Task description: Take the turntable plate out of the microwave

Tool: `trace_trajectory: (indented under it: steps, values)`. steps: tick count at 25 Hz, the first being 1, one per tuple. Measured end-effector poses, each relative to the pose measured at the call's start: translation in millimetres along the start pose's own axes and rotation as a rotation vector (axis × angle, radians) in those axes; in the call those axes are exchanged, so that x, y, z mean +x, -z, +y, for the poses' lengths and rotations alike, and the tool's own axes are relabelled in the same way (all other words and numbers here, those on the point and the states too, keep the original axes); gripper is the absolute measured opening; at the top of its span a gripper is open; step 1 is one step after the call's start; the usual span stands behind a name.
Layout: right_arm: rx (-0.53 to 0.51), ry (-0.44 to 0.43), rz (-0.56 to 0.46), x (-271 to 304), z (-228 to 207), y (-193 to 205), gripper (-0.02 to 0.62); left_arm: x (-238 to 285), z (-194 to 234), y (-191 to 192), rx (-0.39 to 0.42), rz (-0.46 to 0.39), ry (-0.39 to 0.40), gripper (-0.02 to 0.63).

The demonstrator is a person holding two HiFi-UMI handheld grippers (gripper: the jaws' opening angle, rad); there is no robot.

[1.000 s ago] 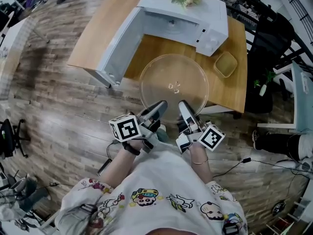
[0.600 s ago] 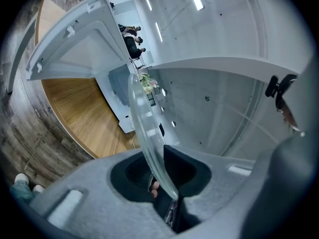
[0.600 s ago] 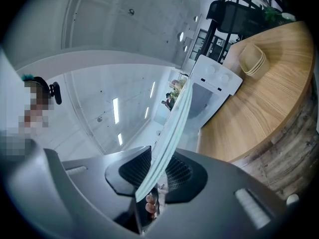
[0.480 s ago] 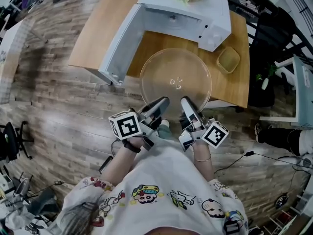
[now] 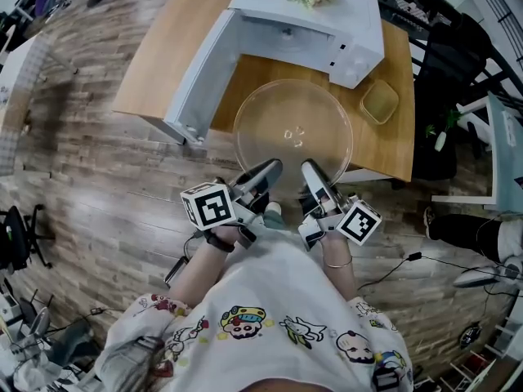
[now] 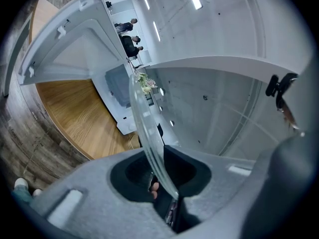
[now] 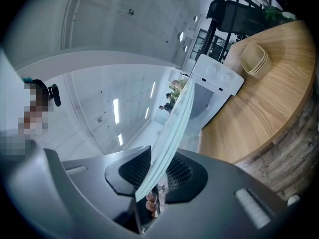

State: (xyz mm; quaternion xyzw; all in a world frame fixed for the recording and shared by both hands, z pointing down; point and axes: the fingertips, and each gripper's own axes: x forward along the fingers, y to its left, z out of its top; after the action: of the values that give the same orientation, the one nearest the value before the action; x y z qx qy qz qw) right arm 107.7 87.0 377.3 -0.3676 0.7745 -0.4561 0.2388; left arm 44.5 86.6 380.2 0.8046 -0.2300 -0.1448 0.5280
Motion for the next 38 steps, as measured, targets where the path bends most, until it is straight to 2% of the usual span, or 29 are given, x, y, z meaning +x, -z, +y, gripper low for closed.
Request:
trace_trajectory:
  steps: [7,31,38]
  values:
    - [-0.010,0.003,0.005,7,-2,-7,0.093,7,2,-8,0.026,0.010,-0.004,0.063]
    - [0.016,-0.014,0.027,12,-2,-8,0.097,9,2,-11,0.025,0.006,-0.014,0.063]
    - [-0.015,0.009,0.037,10,-8,-7,0.097,8,3,-11,0.030,0.002,-0.018,0.063]
